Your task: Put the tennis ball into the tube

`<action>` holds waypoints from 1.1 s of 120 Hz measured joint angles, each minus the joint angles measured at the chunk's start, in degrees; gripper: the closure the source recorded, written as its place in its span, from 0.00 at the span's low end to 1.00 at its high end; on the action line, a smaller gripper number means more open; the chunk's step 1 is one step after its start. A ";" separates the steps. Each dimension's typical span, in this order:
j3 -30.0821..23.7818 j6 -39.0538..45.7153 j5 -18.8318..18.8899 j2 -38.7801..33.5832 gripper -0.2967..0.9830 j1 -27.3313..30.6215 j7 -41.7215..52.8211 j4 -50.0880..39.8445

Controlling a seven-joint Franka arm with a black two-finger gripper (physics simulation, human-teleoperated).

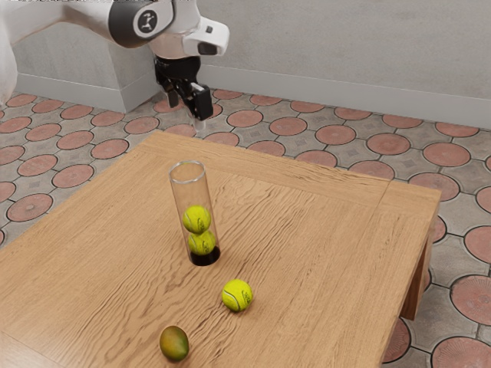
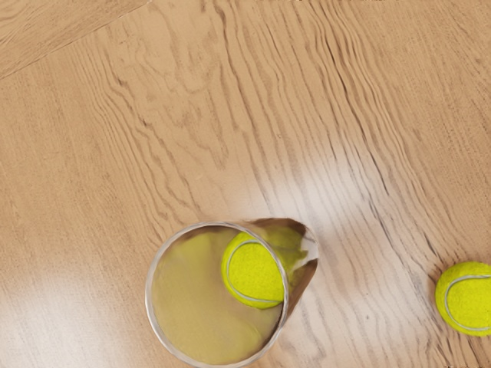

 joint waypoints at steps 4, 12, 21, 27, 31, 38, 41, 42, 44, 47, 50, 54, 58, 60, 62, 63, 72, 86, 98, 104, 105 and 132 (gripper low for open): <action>-0.04 0.07 -0.05 0.43 0.23 -0.21 0.41 0.01; -0.10 0.18 -0.31 2.05 0.23 0.08 1.14 -0.27; -0.12 0.29 -2.35 4.71 0.23 0.57 1.93 -0.63; -0.17 0.43 -3.96 6.05 0.23 0.49 2.43 -0.85; -0.33 0.56 -5.01 6.67 0.23 0.42 2.74 -1.09; -1.60 0.78 -6.34 7.21 0.23 0.43 3.24 -2.55; -1.94 0.87 -7.18 7.58 0.23 0.33 3.43 -3.39; -2.02 0.89 -7.54 7.70 0.23 0.31 3.49 -3.66; -2.15 0.94 -8.38 7.90 0.23 0.27 3.61 -4.25; -2.31 1.01 -9.73 8.13 0.23 0.24 3.76 -5.28; -2.41 1.07 -10.88 8.25 0.23 0.17 3.91 -6.36; -2.48 1.14 -12.09 8.33 0.23 -0.06 4.10 -8.34; -2.53 1.19 -13.02 8.34 0.23 -0.33 4.28 -10.28; -2.54 1.21 -13.40 8.34 0.23 -0.48 4.37 -11.25; -2.62 1.22 -13.73 8.34 0.23 -0.71 4.46 -12.30; -2.67 1.23 -13.88 8.34 0.23 -0.85 4.51 -12.80; -3.19 1.29 -14.87 8.35 0.23 -1.75 4.88 -16.73; -3.75 3.05 -18.18 8.96 0.23 -1.61 5.40 -22.16; -3.81 8.76 -19.82 9.84 0.23 -1.70 5.77 -25.09; -3.66 11.77 -20.00 11.41 0.23 -1.73 5.94 -25.39; -3.64 12.23 -19.85 11.71 0.23 -1.71 5.96 -25.39; -3.43 20.96 -18.11 16.71 0.23 -1.31 6.44 -25.44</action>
